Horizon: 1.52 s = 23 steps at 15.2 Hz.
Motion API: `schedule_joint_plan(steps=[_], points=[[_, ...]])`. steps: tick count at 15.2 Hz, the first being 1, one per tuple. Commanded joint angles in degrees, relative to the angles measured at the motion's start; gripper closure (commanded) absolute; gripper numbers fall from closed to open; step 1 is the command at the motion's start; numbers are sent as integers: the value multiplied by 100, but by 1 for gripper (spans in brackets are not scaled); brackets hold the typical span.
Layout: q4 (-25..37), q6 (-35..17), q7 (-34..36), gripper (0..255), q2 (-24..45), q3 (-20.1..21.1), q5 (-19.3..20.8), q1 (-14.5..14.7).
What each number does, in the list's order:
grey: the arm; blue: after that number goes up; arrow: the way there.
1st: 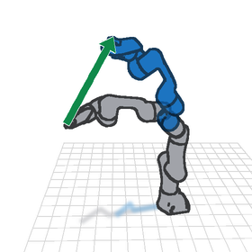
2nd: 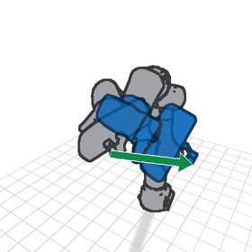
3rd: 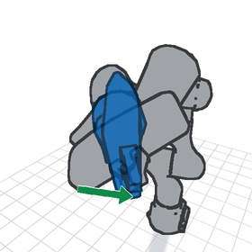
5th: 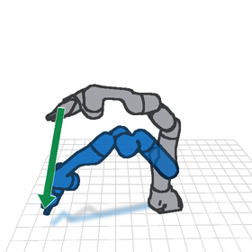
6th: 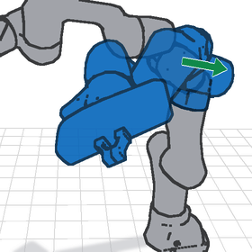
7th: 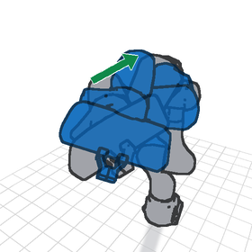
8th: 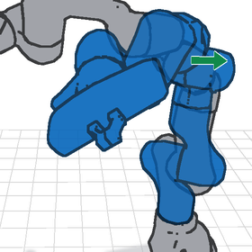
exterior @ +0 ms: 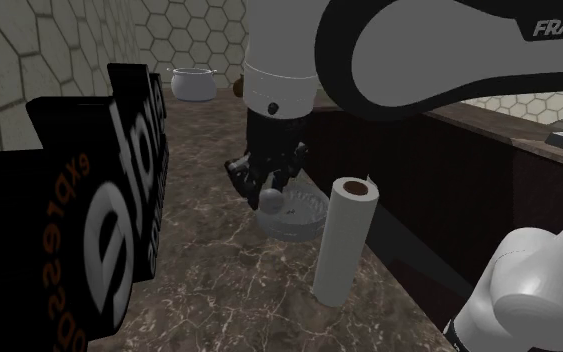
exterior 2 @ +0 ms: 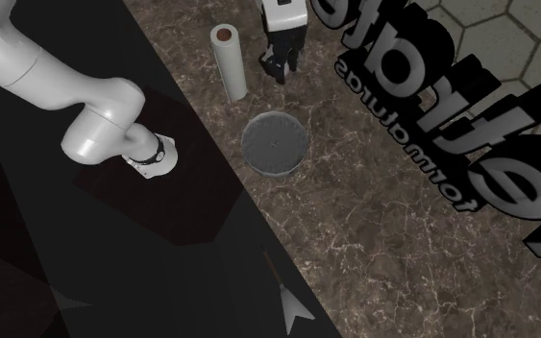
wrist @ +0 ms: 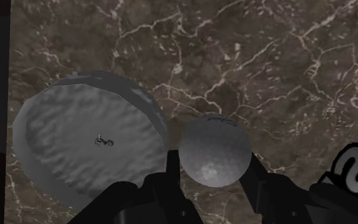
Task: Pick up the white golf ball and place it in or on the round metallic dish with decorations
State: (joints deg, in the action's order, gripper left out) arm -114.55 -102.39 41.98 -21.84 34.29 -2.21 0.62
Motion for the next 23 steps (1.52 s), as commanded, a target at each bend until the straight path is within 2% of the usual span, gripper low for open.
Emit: schedule_joint_plan(steps=[1, 10, 23], points=[[-109, -39, -289, 255, -85, -226, -3, -54], [-513, -264, -1593, 255, -306, -1243, 102, -371], [-1451, -1187, -1558, 255, -320, -1202, 81, -348]])
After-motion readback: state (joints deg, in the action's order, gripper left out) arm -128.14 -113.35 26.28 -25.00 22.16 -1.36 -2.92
